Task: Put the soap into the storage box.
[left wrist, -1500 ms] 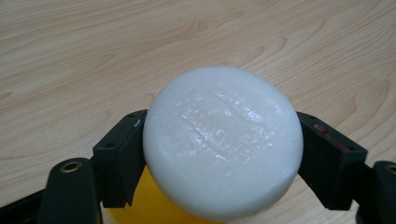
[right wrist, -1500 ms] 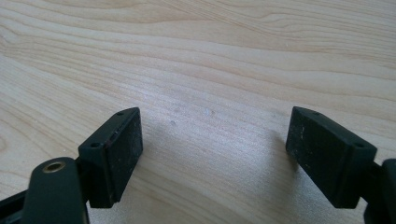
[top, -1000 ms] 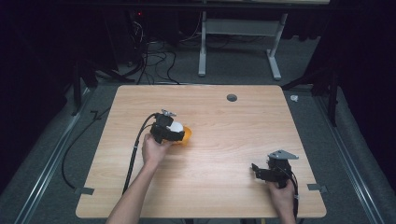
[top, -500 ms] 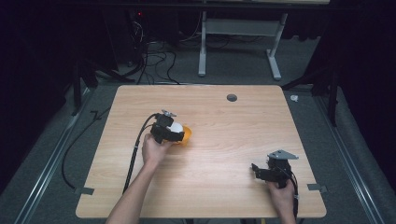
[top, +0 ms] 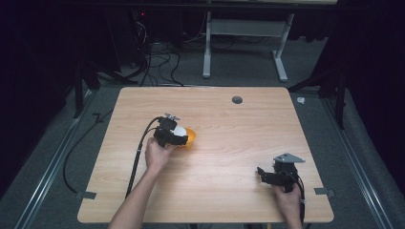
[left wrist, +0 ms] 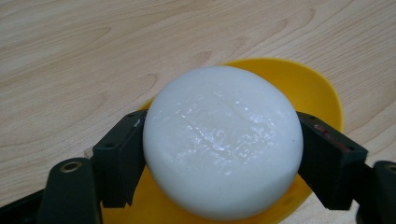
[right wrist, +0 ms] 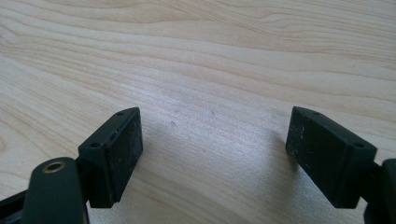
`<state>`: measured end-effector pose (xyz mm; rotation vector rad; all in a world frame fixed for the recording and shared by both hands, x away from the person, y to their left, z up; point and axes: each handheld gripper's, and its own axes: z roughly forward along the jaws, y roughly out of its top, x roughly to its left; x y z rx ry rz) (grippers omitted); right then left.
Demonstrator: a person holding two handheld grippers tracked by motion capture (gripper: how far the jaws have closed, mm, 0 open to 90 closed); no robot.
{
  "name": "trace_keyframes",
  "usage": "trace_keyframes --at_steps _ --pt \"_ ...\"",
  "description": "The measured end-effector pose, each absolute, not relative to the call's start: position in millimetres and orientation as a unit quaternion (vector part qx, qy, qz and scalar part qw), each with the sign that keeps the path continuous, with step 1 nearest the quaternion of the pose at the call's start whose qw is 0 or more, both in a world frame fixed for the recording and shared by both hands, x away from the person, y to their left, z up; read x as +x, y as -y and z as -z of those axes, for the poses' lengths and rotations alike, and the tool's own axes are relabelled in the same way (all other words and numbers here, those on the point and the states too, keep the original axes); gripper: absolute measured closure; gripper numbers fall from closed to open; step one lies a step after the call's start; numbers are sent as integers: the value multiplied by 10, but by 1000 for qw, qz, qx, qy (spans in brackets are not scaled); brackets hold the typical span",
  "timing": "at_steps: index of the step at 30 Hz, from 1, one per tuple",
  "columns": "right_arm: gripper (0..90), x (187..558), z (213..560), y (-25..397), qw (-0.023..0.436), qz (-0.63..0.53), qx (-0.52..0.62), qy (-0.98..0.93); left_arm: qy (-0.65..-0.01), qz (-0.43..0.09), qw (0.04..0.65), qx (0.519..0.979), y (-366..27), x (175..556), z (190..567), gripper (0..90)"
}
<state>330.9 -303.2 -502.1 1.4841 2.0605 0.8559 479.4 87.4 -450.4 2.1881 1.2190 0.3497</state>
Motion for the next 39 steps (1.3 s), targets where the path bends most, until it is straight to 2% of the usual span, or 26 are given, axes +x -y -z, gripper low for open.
trace_keyframes --at_steps 22,28,39 --pt "195 3308 5021 3031 229 -311 539 -749 -469 -125 305 819 -889 4807 4567 240" --pt "195 3309 5021 3032 229 -311 539 -749 -471 -123 333 808 -947 4798 4475 243" --pt "196 3312 5021 3033 229 -310 539 -749 -468 -133 341 804 -998 4768 4375 254"
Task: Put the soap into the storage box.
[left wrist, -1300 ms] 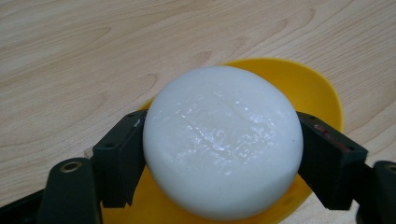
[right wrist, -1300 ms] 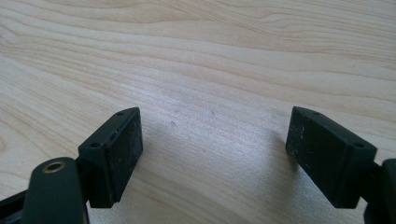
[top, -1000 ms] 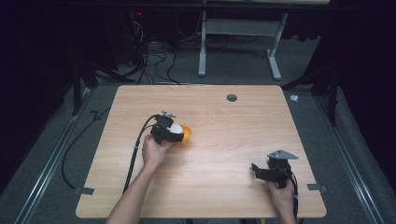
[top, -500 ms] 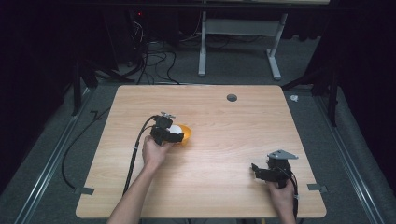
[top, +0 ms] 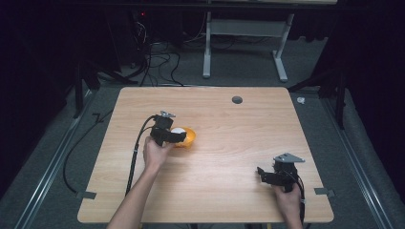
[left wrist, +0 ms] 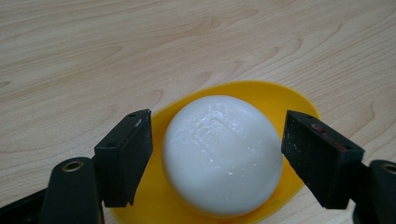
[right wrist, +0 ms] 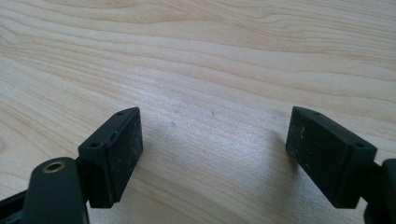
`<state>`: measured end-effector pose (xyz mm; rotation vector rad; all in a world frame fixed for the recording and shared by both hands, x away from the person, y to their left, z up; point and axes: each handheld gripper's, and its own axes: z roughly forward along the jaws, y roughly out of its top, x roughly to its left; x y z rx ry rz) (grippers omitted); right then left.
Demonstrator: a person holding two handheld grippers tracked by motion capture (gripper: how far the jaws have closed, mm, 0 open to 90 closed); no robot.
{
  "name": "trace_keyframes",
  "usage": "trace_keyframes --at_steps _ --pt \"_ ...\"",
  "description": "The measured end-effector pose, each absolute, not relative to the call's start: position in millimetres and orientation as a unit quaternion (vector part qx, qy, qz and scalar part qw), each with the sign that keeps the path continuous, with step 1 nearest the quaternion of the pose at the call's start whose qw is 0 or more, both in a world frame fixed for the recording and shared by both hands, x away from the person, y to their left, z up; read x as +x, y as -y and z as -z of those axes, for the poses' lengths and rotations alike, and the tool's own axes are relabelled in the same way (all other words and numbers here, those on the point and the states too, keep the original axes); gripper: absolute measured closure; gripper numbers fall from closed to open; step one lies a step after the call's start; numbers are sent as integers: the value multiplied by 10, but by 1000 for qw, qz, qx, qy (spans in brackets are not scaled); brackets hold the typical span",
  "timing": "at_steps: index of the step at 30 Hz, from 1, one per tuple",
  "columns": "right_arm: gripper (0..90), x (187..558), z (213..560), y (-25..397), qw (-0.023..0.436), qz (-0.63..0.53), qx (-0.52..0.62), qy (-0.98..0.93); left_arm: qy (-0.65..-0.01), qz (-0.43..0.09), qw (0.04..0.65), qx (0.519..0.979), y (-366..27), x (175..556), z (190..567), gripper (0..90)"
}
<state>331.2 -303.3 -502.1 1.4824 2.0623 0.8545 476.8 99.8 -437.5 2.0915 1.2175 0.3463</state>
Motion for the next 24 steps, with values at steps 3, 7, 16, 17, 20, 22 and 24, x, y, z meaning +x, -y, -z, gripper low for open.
trace_keyframes --at_steps 3,7,16,17,20,22,24 --pt "195 3312 5021 3032 229 -311 539 -749 -468 -136 346 802 -1026 4755 4344 255" --pt "195 3312 5021 3030 229 -311 539 -748 -468 -139 353 798 -1056 4728 4310 258" --pt "195 3312 5021 3030 229 -311 539 -749 -468 -138 369 791 -1135 4670 4223 258" --pt "195 3312 5021 3031 229 -311 538 -749 -467 -137 369 792 -1143 4665 4214 258" --pt "195 3312 5021 3030 229 -311 539 -749 -468 -138 370 791 -1171 4650 4190 256" --pt "195 3313 5021 3031 229 -311 538 -749 -468 -138 372 789 -1197 4644 4169 254" --pt "195 3313 5021 3031 229 -311 538 -749 -470 -139 376 786 -1221 4632 4150 253"
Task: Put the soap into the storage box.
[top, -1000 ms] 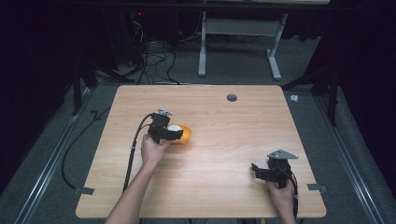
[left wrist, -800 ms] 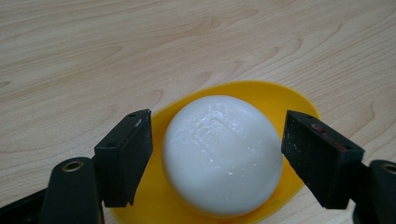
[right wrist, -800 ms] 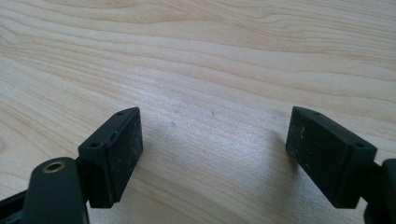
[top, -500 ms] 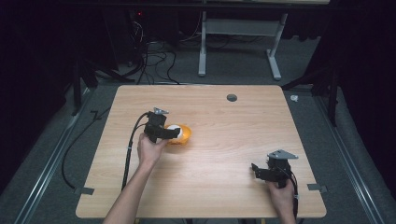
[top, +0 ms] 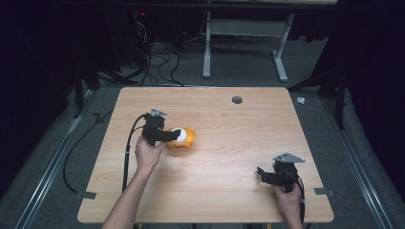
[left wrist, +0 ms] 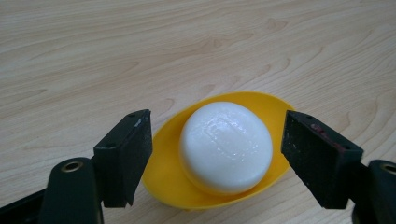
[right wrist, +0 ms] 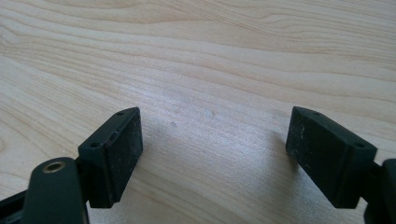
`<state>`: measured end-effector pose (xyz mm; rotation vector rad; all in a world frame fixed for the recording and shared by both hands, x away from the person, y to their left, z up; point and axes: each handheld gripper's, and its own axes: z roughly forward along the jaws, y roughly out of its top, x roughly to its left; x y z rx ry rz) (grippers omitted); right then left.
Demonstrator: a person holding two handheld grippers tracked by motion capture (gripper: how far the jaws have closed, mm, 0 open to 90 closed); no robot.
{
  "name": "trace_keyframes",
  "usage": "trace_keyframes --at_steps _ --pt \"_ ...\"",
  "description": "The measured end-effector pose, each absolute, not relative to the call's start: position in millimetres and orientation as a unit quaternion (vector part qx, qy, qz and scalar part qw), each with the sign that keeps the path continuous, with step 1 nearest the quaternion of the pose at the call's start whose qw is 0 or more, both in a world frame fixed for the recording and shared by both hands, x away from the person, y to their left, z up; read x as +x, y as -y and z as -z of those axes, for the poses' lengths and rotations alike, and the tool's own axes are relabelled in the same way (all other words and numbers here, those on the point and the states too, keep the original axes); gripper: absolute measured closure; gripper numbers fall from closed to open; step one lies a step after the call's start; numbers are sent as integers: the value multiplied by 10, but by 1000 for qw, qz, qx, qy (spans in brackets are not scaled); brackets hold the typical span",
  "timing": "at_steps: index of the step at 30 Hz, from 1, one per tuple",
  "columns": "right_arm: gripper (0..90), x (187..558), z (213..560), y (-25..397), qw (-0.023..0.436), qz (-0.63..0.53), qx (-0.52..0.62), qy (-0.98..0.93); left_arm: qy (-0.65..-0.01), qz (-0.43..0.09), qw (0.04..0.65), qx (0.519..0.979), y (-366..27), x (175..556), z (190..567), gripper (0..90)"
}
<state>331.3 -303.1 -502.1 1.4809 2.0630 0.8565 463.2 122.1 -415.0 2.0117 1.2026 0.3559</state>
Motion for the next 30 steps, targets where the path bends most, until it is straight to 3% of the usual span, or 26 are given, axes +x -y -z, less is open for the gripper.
trace_keyframes --at_steps 30 --pt "195 3315 5022 3030 228 -311 537 -750 -471 -162 383 778 -1571 4385 3950 241"
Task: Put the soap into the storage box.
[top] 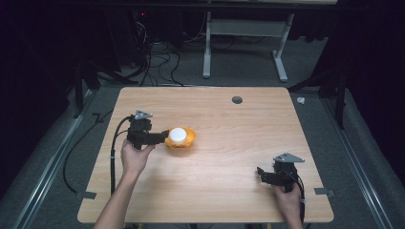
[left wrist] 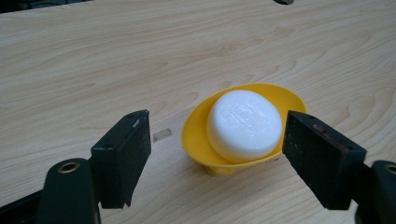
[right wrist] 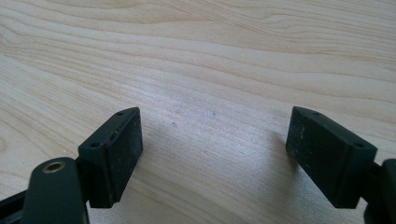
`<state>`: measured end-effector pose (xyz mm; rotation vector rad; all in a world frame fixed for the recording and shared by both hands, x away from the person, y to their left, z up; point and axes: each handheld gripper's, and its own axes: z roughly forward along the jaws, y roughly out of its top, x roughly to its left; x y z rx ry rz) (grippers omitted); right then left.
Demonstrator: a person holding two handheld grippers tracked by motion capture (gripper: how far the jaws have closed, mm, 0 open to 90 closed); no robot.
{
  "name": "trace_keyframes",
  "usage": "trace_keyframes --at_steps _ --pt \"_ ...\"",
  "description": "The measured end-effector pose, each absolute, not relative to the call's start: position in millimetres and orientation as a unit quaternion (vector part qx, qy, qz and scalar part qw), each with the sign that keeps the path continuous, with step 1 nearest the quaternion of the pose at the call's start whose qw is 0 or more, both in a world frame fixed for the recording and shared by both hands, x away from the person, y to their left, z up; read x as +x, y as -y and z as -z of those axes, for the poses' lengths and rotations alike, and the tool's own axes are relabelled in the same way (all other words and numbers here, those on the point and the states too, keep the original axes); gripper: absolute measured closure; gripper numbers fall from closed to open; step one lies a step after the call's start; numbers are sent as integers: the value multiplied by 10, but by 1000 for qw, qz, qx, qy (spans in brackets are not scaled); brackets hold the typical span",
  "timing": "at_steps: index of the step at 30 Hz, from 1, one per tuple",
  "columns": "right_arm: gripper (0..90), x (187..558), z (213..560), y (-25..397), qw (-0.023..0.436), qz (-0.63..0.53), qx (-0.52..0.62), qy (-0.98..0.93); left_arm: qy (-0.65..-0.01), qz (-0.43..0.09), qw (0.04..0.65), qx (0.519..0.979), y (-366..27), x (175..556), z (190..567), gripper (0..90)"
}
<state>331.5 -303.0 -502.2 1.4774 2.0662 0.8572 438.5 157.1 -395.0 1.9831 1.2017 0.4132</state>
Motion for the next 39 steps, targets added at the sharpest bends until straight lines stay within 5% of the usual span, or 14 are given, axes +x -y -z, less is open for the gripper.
trace_keyframes --at_steps 39 --pt "195 3312 5022 3027 228 -311 536 -751 -490 -162 405 755 -2045 3951 3917 247"
